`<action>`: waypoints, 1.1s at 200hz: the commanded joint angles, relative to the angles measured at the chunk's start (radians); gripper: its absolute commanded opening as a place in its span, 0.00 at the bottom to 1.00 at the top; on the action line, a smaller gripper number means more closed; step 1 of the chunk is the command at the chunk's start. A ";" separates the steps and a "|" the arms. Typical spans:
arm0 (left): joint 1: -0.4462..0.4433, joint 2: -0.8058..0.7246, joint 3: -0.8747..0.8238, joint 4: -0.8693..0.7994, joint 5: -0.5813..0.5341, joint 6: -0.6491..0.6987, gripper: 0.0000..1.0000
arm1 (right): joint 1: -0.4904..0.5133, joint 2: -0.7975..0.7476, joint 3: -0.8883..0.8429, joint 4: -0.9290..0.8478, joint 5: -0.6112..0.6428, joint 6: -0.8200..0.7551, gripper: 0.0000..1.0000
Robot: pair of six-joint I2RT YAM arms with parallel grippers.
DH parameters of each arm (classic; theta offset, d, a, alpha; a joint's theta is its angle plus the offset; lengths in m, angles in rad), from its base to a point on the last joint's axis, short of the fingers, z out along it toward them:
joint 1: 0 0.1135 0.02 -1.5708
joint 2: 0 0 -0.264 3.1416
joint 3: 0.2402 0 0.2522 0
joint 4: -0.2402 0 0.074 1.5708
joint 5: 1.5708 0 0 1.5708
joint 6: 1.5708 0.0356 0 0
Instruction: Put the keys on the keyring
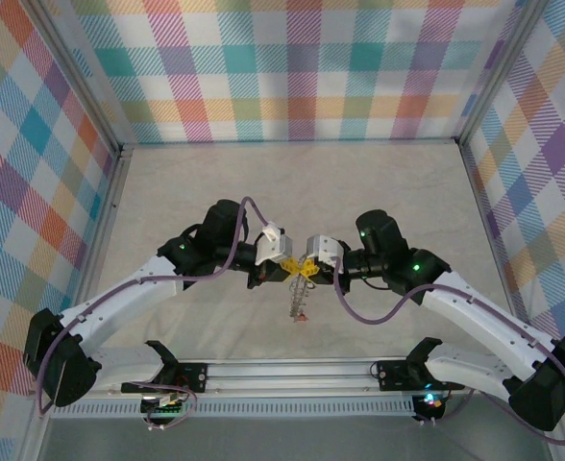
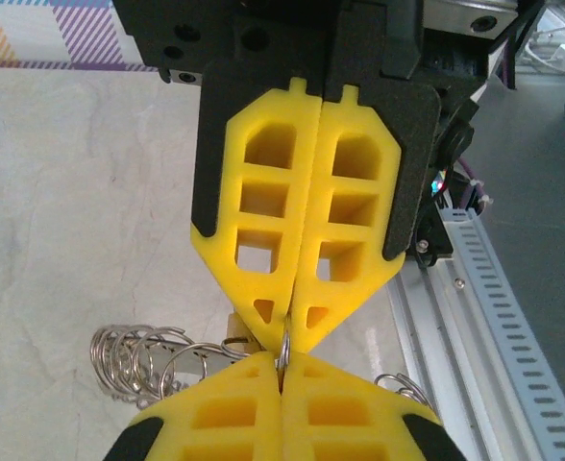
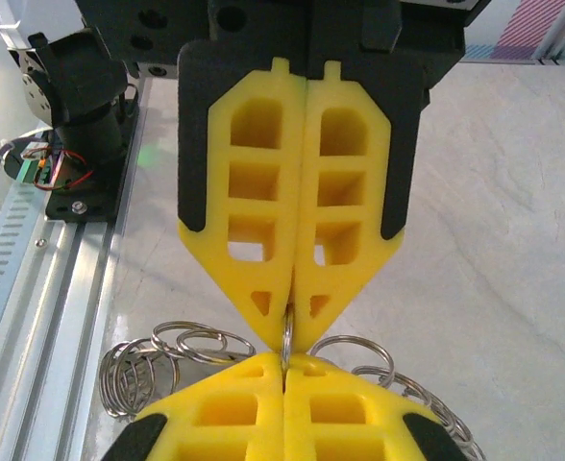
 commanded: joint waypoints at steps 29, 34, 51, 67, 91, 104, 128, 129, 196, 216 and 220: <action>-0.017 -0.014 0.024 -0.008 -0.002 -0.010 0.00 | 0.007 -0.019 0.011 0.089 -0.009 0.017 0.17; -0.016 -0.021 0.015 0.005 -0.006 -0.019 0.00 | 0.007 -0.025 0.007 0.090 -0.003 0.017 0.19; -0.010 -0.047 -0.011 0.083 -0.002 -0.065 0.00 | 0.006 -0.054 -0.013 0.099 0.018 0.024 0.23; 0.002 -0.073 -0.040 0.163 0.009 -0.139 0.00 | 0.006 -0.084 -0.034 0.100 0.023 0.029 0.24; 0.014 -0.095 -0.085 0.297 0.033 -0.232 0.00 | 0.004 -0.119 -0.059 0.094 0.030 0.041 0.25; 0.016 -0.091 -0.095 0.338 0.051 -0.258 0.00 | 0.006 -0.131 -0.068 0.091 0.031 0.049 0.25; 0.016 -0.082 -0.100 0.385 0.073 -0.287 0.00 | 0.006 -0.137 -0.074 0.097 0.022 0.057 0.24; 0.016 -0.082 -0.100 0.389 0.073 -0.288 0.00 | 0.006 -0.138 -0.073 0.096 0.022 0.057 0.24; 0.016 -0.100 -0.138 0.512 0.079 -0.353 0.00 | 0.005 -0.112 -0.091 0.163 -0.034 0.093 0.17; 0.016 -0.106 -0.149 0.532 0.074 -0.366 0.00 | 0.006 -0.116 -0.106 0.205 -0.034 0.114 0.18; 0.016 -0.109 -0.154 0.540 0.070 -0.372 0.00 | 0.006 -0.117 -0.109 0.213 -0.034 0.118 0.18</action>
